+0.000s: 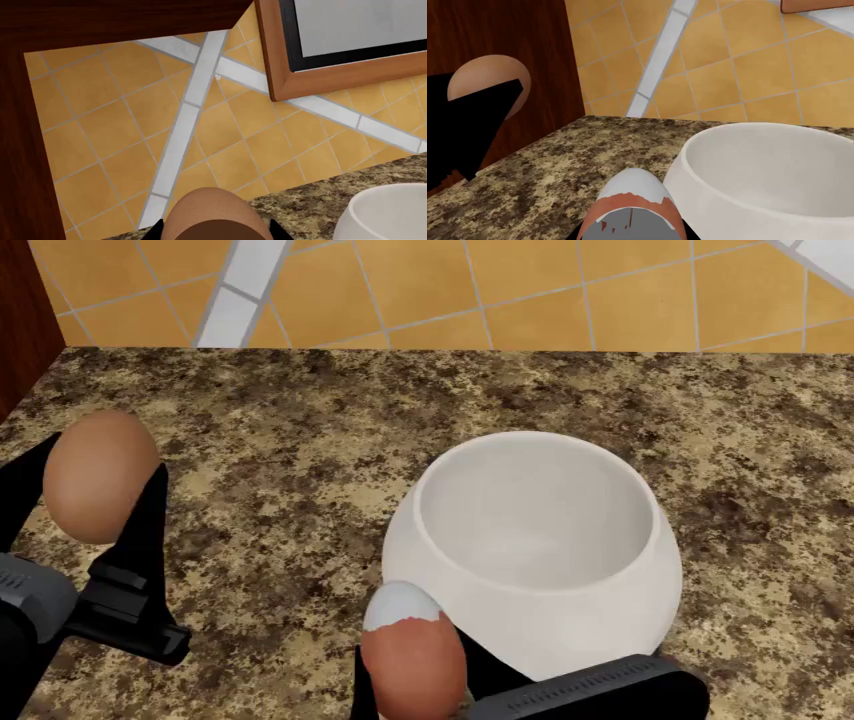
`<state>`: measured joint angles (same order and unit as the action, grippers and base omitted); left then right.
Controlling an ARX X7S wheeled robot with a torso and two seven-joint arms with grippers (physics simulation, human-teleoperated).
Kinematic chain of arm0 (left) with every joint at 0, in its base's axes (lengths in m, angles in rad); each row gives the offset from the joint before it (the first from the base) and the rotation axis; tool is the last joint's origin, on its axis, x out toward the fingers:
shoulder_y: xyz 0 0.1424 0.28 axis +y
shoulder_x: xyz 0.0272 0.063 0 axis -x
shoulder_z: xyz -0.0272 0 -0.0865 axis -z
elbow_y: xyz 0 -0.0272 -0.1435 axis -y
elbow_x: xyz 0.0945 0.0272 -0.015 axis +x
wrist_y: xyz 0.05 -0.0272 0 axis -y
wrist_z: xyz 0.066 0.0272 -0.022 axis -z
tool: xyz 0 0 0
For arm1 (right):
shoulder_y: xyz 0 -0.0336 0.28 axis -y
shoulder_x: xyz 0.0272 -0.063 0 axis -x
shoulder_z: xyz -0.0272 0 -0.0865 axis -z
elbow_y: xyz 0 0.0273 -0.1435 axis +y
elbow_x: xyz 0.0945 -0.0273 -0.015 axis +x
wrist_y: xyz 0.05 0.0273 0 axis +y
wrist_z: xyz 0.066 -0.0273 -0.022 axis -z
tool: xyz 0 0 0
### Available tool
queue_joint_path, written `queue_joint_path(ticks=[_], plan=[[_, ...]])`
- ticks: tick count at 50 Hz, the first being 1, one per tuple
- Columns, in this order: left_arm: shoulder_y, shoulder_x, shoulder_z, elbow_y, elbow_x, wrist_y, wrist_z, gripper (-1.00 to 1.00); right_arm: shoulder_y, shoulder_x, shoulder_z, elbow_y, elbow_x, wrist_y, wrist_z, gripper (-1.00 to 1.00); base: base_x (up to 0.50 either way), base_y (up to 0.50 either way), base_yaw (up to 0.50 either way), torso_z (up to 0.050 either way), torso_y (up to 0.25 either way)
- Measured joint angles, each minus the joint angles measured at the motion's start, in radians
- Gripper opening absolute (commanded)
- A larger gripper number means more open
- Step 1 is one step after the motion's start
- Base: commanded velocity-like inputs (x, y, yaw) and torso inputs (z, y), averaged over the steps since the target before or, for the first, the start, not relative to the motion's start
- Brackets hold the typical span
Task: Place the eggs and milk next to the bowl.
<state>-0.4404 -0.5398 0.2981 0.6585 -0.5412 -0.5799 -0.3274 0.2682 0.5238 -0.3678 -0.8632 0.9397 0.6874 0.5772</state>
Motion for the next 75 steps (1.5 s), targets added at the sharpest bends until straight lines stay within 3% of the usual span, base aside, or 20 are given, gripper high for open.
queue_joint_path(ticks=[75], plan=[[0.006, -0.008, 0.009, -0.019, 0.014, 0.036, -0.007, -1.0, -0.054, -0.043, -0.086, 0.21, -0.087, -0.106, -0.11, -1.0, 0.0, 0.0, 0.0, 0.0, 0.0]])
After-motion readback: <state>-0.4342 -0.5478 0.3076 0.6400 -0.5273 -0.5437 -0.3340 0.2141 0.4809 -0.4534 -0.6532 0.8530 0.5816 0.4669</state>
